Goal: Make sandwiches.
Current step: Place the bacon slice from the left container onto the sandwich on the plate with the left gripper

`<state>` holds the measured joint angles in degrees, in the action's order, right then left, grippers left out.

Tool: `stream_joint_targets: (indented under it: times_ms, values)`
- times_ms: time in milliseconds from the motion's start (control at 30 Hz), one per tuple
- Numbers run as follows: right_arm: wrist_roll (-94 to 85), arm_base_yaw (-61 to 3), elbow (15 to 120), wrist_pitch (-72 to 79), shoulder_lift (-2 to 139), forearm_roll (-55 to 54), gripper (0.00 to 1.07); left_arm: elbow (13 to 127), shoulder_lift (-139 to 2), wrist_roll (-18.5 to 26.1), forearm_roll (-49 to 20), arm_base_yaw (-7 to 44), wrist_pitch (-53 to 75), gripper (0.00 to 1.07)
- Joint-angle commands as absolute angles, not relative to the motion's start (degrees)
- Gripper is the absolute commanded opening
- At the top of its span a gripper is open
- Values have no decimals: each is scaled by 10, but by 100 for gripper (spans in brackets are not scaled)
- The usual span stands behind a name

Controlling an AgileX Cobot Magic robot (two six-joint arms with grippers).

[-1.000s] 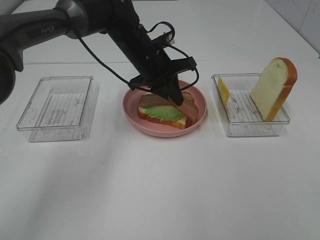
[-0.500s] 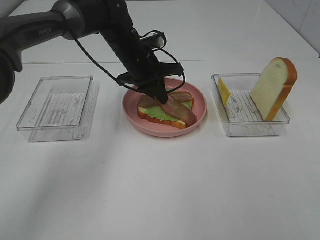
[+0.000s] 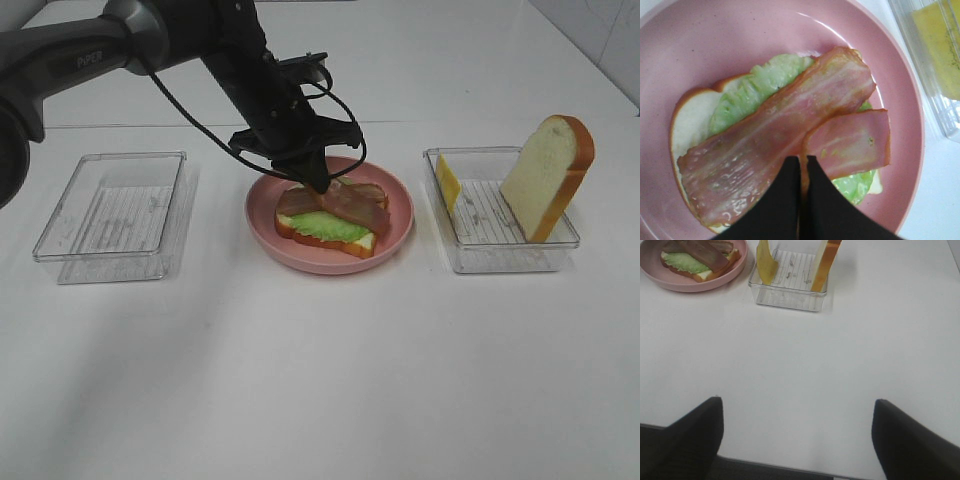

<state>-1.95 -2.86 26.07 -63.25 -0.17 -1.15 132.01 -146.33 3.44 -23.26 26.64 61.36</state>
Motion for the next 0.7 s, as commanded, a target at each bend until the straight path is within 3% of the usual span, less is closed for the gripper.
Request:
stream_joint_targets:
  times_ms: [33,167,200,233,300,333,367,400,433,467,700]
  values:
    - [-25,-26,260,-631,-22,-15,80,1323,-1462,38,-211,270,612,0]
    - [-25,-26,260,-631,-22,-15,80,1323,-1462,38,-211,270,615,3]
    - [-25,-26,260,-631,-22,-15,80,1323,-1462,38,-207,270,615,15]
    - [-25,-26,260,-631,-22,-15,80,1323,-1462,38,-207,270,615,15]
    - [-25,-26,260,-631,-22,-15,80,1323,-1461,36,-200,270,617,57]
    - [-25,-26,260,-631,-22,-15,80,1323,-1461,36,-200,270,617,57]
    - [-25,-26,260,-631,-22,-15,80,1324,-1460,36,-199,270,619,67]
    - [-25,-26,260,-631,-22,-15,80,1324,-1460,36,-199,270,619,67]
    - [-25,-26,260,-631,-22,-15,80,1334,-1460,36,-193,270,630,89]
    - [-25,-26,260,-631,-22,-15,80,1349,-1460,36,-187,270,644,102]
    - [-25,-26,260,-631,-22,-15,80,1405,-1455,30,-181,270,680,102]
